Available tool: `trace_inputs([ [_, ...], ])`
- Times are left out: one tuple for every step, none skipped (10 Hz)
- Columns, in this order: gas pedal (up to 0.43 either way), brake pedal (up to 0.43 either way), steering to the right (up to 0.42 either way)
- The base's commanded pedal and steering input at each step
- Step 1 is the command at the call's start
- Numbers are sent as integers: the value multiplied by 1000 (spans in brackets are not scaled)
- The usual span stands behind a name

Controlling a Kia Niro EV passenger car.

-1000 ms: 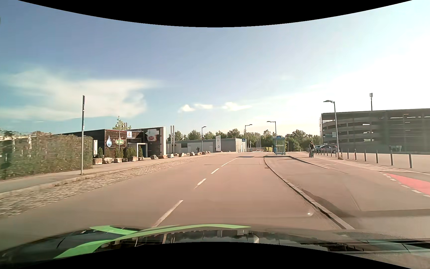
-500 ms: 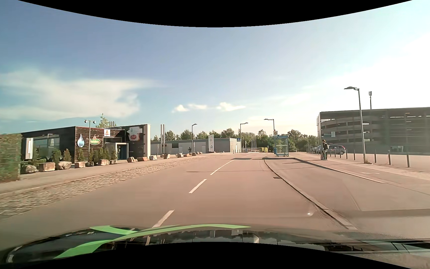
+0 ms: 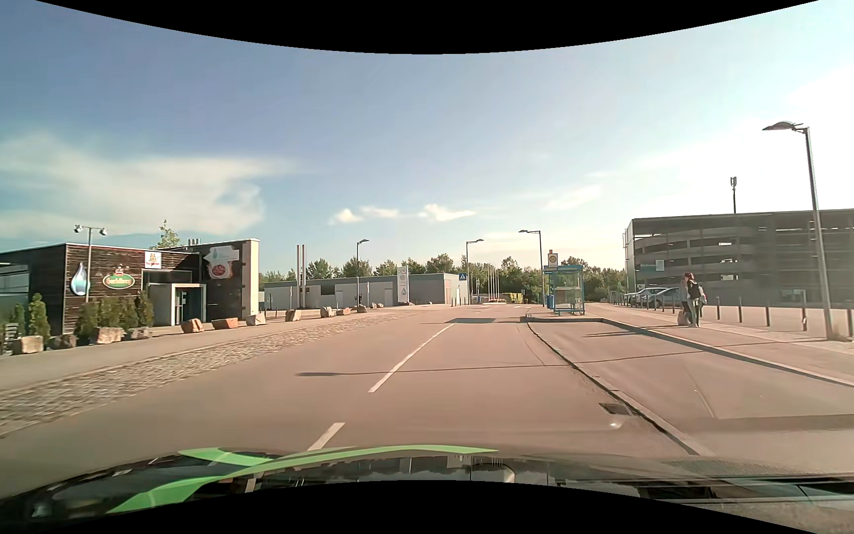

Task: Follow the waypoints while adhering to traffic rules and regulations

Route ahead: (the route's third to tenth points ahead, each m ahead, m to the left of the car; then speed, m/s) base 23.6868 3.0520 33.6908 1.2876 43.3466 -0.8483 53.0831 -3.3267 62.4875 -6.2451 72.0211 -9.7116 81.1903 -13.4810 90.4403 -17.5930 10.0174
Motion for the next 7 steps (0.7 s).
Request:
trace_inputs([
  [138,0,22],
  [138,0,22],
  [130,0,22],
  [130,0,22],
  [110,0,22],
  [110,0,21],
  [110,0,21],
])
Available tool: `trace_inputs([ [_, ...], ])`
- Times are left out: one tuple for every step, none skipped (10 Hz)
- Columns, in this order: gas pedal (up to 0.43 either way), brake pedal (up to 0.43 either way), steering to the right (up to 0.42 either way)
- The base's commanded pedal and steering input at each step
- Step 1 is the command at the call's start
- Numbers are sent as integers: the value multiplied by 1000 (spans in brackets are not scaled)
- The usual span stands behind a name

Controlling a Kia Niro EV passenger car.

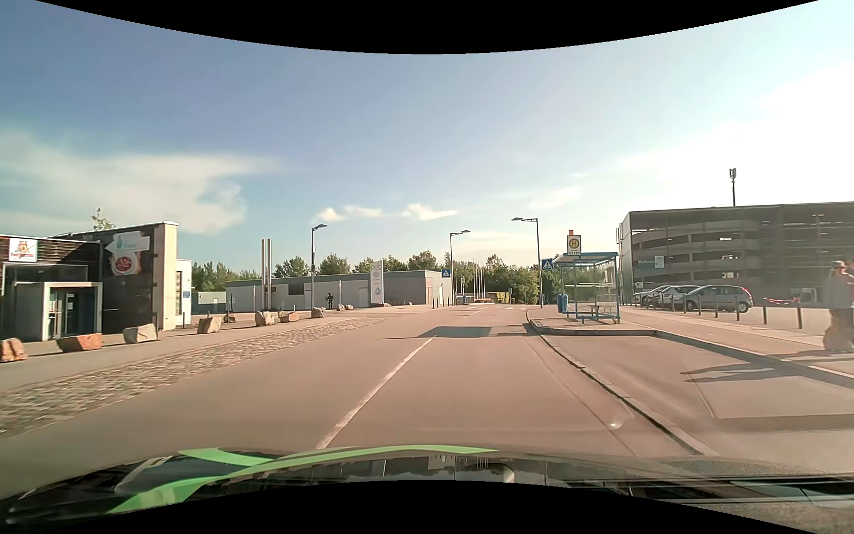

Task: Follow the waypoints while adhering to traffic rules and regulations

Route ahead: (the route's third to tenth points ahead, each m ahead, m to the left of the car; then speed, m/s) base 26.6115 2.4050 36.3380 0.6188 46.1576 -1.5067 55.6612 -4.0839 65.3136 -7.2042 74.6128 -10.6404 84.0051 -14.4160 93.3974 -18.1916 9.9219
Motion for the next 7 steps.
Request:
trace_inputs([
  [110,0,21],
  [79,0,22],
  [79,0,21],
  [79,0,22],
  [79,0,23],
  [79,0,24],
  [79,0,26],
])
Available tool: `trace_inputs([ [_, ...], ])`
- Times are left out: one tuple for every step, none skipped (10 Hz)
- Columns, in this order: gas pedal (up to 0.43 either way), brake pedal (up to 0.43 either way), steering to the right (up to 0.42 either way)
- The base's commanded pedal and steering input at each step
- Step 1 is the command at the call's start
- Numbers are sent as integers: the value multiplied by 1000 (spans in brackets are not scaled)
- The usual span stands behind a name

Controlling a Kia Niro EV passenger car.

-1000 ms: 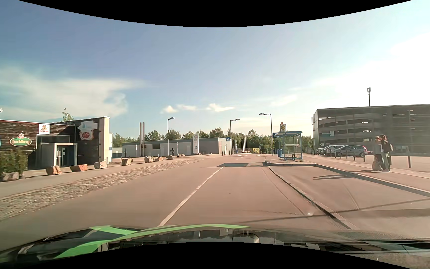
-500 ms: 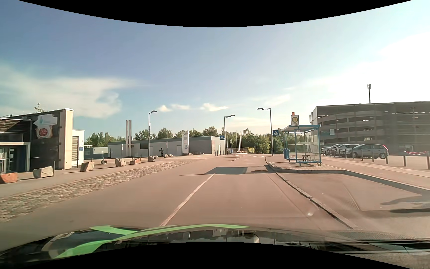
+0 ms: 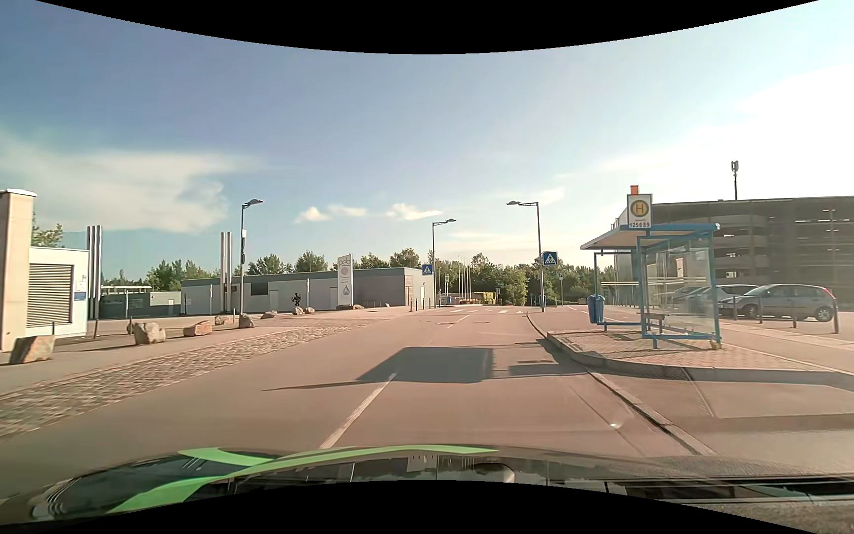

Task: Follow the waypoints while adhering to traffic rules and regulations

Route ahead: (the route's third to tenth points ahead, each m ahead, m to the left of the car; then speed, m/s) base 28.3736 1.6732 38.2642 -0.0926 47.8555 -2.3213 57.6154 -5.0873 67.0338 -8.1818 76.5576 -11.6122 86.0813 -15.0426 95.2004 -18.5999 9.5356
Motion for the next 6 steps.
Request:
trace_inputs([
  [79,0,28],
  [79,0,28],
  [79,0,28],
  [79,0,28],
  [87,0,28],
  [98,0,28],
])
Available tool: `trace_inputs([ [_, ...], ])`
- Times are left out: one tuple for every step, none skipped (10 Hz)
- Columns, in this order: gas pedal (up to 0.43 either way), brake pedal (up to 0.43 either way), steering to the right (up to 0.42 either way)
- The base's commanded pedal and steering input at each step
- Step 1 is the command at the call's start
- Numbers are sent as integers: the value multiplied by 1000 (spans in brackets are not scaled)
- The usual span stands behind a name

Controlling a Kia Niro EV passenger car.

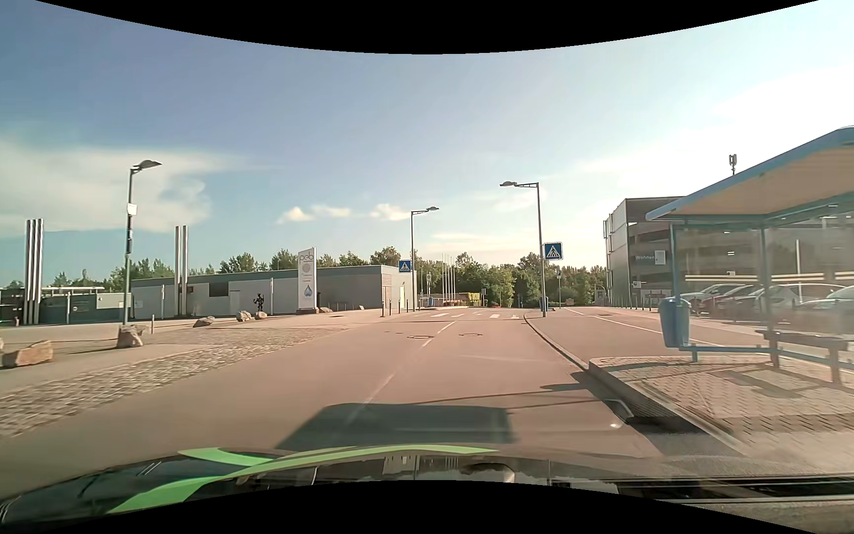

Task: Follow the waypoints while adhering to traffic rules and regulations

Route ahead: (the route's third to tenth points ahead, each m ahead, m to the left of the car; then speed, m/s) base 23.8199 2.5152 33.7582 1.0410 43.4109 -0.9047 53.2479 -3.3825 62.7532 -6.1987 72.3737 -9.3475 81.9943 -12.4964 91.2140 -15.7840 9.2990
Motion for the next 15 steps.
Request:
trace_inputs([
  [110,0,28],
  [110,0,28],
  [110,0,27],
  [110,0,25],
  [110,0,24],
  [110,0,22],
  [118,0,20],
  [138,0,20],
  [157,0,20],
  [157,0,20],
  [157,0,22],
  [157,0,25],
  [157,0,27],
  [157,0,28],
  [157,0,27],
])
